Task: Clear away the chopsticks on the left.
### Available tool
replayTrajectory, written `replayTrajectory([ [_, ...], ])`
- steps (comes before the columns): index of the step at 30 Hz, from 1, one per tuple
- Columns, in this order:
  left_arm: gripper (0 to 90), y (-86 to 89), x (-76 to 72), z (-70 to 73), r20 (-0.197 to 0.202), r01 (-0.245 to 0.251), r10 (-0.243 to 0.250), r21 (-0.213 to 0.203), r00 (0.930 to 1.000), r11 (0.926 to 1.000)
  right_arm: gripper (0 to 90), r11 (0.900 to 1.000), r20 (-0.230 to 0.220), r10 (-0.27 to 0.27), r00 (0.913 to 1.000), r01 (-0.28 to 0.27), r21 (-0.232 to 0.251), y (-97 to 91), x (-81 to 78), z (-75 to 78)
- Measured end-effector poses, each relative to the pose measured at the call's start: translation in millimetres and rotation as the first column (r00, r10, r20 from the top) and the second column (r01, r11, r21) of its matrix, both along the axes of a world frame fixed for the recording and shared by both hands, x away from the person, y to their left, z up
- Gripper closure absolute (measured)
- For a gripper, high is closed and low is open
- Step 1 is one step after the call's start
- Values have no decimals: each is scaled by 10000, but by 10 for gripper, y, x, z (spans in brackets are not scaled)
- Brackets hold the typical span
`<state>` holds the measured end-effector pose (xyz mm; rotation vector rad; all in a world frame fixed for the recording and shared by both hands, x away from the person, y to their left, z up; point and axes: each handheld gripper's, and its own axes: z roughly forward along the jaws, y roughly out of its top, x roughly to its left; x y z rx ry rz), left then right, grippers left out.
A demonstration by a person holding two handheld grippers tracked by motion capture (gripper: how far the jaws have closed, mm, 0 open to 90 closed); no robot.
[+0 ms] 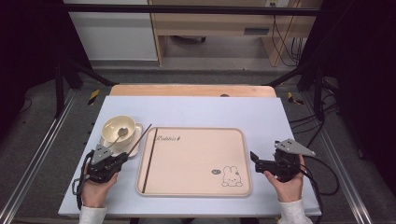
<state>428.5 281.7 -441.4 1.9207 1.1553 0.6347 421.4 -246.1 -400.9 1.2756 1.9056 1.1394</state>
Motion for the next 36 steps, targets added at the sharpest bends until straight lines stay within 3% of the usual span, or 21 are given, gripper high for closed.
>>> replayTrajectory([
  [23,850,-322,-136,149,655,-251,288,-564,9974,9981,27,10000,11,-4,10000,4,-9,5,-2,-1],
  [36,850,-446,-174,220,807,-501,561,-746,9952,9960,27,10000,-11,-9,10000,9,30,12,-3,-3],
])
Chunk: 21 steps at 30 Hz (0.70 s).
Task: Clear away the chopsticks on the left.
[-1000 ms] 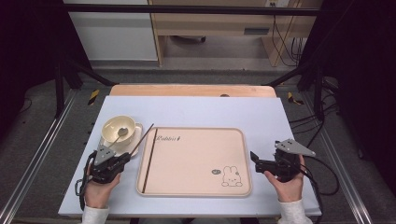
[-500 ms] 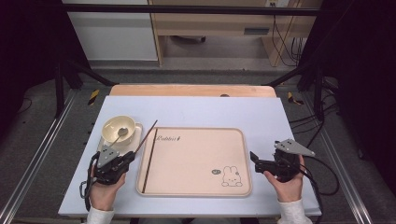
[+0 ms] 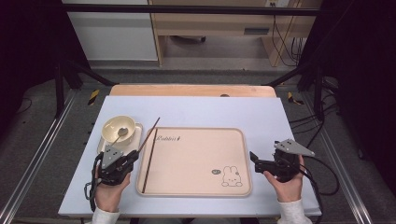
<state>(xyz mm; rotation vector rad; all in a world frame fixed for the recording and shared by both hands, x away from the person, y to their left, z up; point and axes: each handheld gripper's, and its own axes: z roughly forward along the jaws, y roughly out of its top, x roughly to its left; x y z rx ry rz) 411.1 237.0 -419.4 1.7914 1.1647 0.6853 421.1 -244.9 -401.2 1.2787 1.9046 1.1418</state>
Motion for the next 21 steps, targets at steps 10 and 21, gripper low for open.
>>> replayTrajectory([
  [10,850,-85,-22,88,241,-164,163,18,9996,9999,27,10000,61,19,10000,-20,85,-4,-15,18],
  [21,850,-191,-17,62,170,-536,545,-491,9984,9974,26,10000,46,42,10000,-43,76,2,-11,11],
])
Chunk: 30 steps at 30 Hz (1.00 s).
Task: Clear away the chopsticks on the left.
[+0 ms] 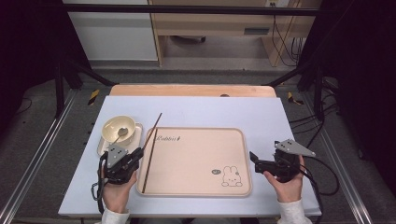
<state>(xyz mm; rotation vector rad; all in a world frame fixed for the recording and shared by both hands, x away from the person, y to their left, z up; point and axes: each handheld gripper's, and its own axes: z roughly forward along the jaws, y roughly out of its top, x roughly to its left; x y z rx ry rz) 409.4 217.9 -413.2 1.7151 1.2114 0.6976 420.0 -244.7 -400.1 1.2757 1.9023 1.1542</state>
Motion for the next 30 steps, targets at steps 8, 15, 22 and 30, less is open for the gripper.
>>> replayTrajectory([
  [8,850,-90,13,-100,-103,-667,664,-377,9977,9971,25,10000,-63,24,10000,-24,-16,14,6,-11],
  [15,850,-153,-10,-230,-75,-1218,1216,-598,9926,9907,25,10000,-53,34,10000,-34,-32,14,7,-11],
  [22,850,-244,-25,-326,-121,-1593,1588,-662,9872,9850,25,10000,-91,36,10000,-36,-33,22,8,-17],
  [30,850,-352,-14,-444,-293,-1919,1904,-645,9813,9793,25,10000,-86,60,9999,-60,-57,26,13,-23],
])
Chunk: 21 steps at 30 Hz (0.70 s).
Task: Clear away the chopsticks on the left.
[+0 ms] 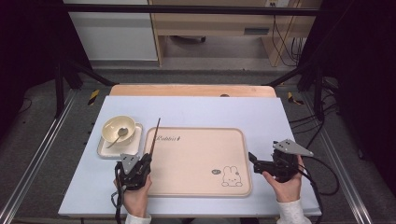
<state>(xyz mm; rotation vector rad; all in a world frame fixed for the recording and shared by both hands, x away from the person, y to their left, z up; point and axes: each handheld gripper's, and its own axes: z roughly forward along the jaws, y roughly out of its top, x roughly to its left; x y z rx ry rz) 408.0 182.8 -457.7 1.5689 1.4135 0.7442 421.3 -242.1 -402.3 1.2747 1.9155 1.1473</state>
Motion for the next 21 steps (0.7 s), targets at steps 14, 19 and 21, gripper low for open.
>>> replayTrajectory([
  [14,850,-81,73,-182,-494,-385,381,-70,9981,9992,25,10000,-67,32,10000,-33,-35,11,5,-9],
  [19,849,-97,101,-219,-660,-445,445,8,9968,9990,25,10000,-67,37,10000,-37,-38,10,5,-9],
  [21,850,-98,112,-235,-733,-504,503,10,9960,9987,25,10000,-65,38,10000,-38,-36,10,5,-9],
])
